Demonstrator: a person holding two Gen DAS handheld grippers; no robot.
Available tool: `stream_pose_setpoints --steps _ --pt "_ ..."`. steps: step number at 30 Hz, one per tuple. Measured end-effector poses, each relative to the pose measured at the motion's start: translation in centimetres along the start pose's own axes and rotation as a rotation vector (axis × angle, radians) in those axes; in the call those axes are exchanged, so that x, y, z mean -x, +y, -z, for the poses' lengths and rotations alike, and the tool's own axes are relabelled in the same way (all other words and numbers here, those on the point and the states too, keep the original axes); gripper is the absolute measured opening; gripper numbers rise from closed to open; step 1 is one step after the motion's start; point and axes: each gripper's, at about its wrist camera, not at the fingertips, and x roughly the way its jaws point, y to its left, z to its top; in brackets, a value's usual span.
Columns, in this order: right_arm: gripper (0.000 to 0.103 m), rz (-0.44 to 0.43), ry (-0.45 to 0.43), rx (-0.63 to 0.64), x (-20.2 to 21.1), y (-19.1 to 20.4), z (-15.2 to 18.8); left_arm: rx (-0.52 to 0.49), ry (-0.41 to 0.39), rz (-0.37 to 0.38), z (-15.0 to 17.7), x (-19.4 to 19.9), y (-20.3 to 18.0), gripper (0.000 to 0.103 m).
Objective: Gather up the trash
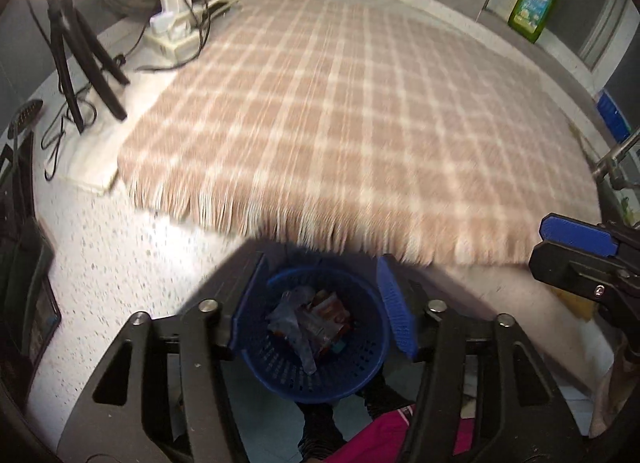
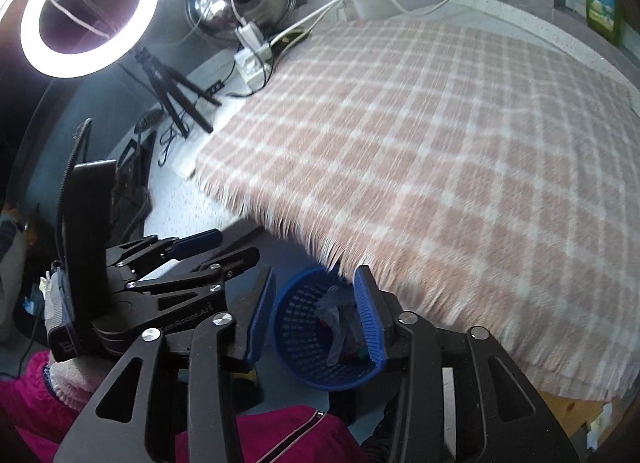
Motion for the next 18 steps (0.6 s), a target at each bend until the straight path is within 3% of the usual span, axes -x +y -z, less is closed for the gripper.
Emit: stream_pose_setpoints --steps 4,8,12,18 --pt "0.045 0.024 -0.066 -0.009 2.1 -0.9 -1.5 -0.016 -0.057 0.011 -2.2 1.0 -1.5 0.06" --pt "0.052 0.041 -0.128 -0.02 4.2 -1.9 -2.8 -0.01 -0.12 0.041 -3.6 2.2 -2.6 0.073" --pt "0.062 0.062 -0.183 -0.018 5.9 -2.6 -3.6 -0.012 -0.17 0.065 -5.1 3.8 -3.6 0.079" --pt "0.065 0.086 -0.231 -0.006 7.3 -2.8 -4.6 -0.011 -0.222 0.085 -6.8 5.8 -4.9 0.092"
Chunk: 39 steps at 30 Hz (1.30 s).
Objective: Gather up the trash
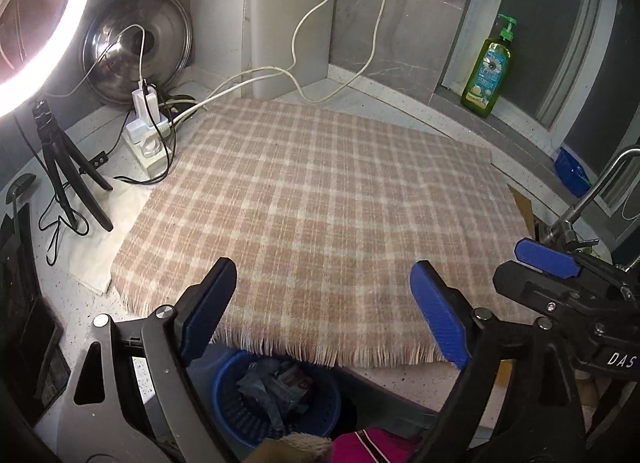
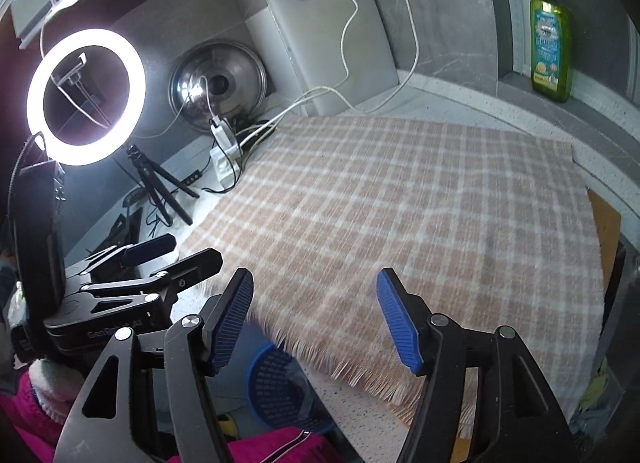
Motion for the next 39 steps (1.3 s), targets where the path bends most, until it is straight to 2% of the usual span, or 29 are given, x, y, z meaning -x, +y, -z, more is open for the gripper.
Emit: stream_pose_setpoints --steps 3,6,39 --pt "0.078 0.006 -0.026 0.006 0.43 -0.03 -0.13 -0.001 -0.005 -0.013 -0.45 0.25 -0.47 0.093" --pt "0.078 0.006 -0.034 0.003 0.56 -0.28 -0.25 0.0 0.007 -0.036 -0.68 0.1 -0.76 0.098" --pt "0.078 0.005 -0.022 -0.028 -0.04 -0.6 -0.16 0.023 0.016 -0.044 -0.76 0.14 -0.48 0.099"
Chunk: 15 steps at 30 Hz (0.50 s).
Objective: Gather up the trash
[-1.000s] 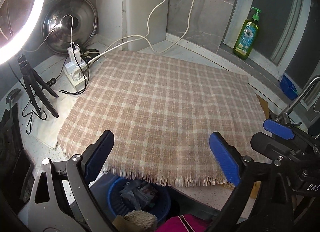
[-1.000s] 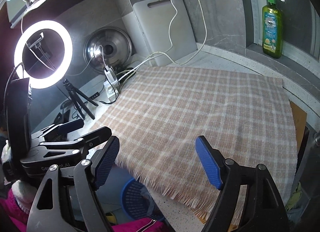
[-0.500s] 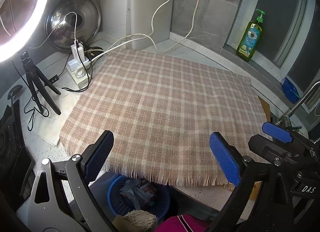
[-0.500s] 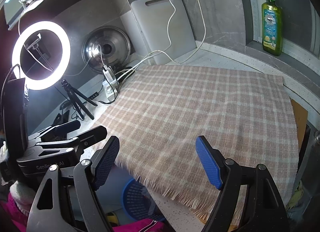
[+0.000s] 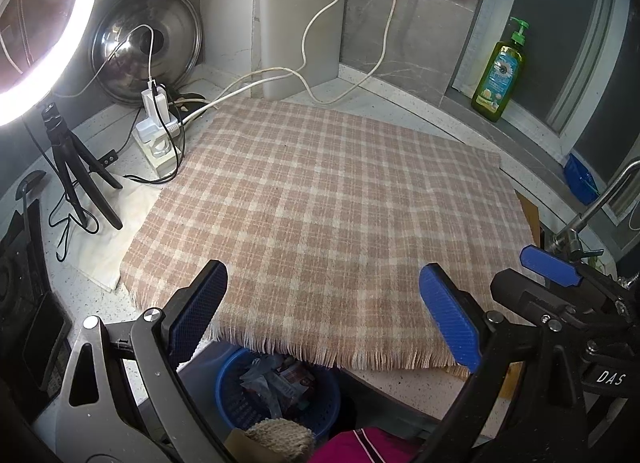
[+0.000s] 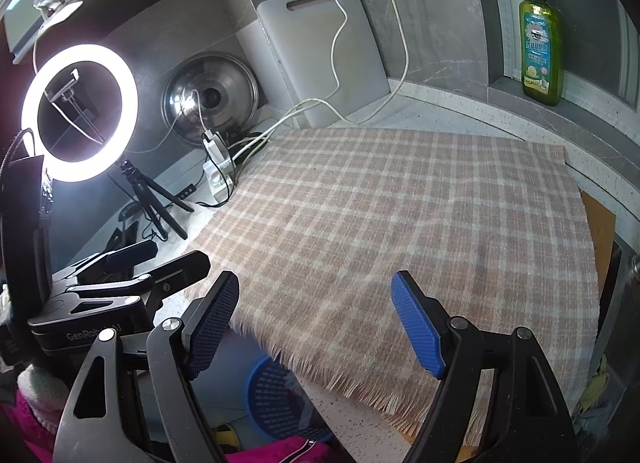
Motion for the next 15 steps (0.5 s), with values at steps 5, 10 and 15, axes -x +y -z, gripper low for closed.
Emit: stream_pose_setpoints --steps 5,10,15 --pt "0.078 -0.001 0.003 -0.003 -0.13 -0.09 0.06 0.001 -0.001 -0.005 0.02 0.06 -0.04 0.099" --pt "0.078 0.001 0.003 -0.014 -0.11 -0.2 0.28 0.005 0.001 -0.006 0.01 0.09 -0.07 0.099" --pt "0.078 0.002 0.005 -0.016 -0.13 -0.3 0.19 0.004 0.003 -0.007 0.09 0.19 0.01 0.099"
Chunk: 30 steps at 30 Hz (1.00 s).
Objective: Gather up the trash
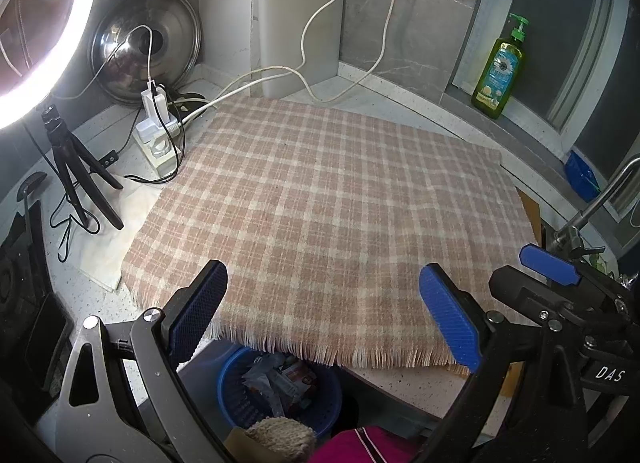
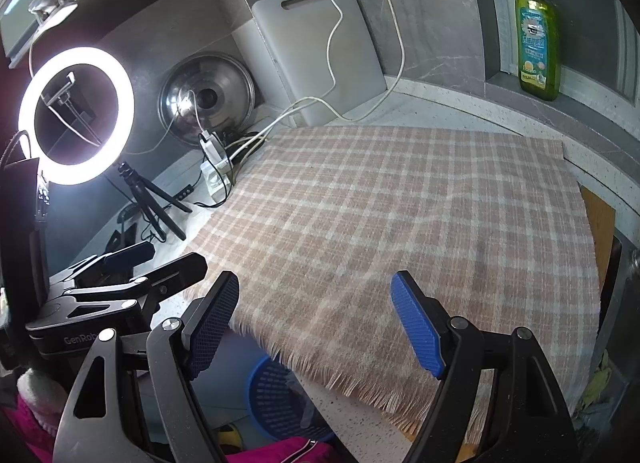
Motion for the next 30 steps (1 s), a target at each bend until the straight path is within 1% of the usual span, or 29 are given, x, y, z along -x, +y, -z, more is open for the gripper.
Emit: stream_pose_setpoints --steps 13,21,25,30 --pt "0.078 -0.002 0.012 -0.011 0.0 -0.3 0.1 -0.003 0.007 -0.004 0.0 0.1 -0.1 0.099" --pt "0.078 -0.005 0.021 -0.012 0.1 -0.4 0.2 -0.038 0.009 -0.025 0.7 0.9 -0.3 0.099" --pt "0.078 -0.004 0.023 -0.01 0.3 -0.5 0.3 -0.036 0.016 -0.011 0.6 0.8 -0.3 0.099" --pt "0.078 -0.002 0.025 -0.014 0.3 -0.5 0.5 -0.062 -0.01 -0.034 0.6 1.1 -0.5 0.099"
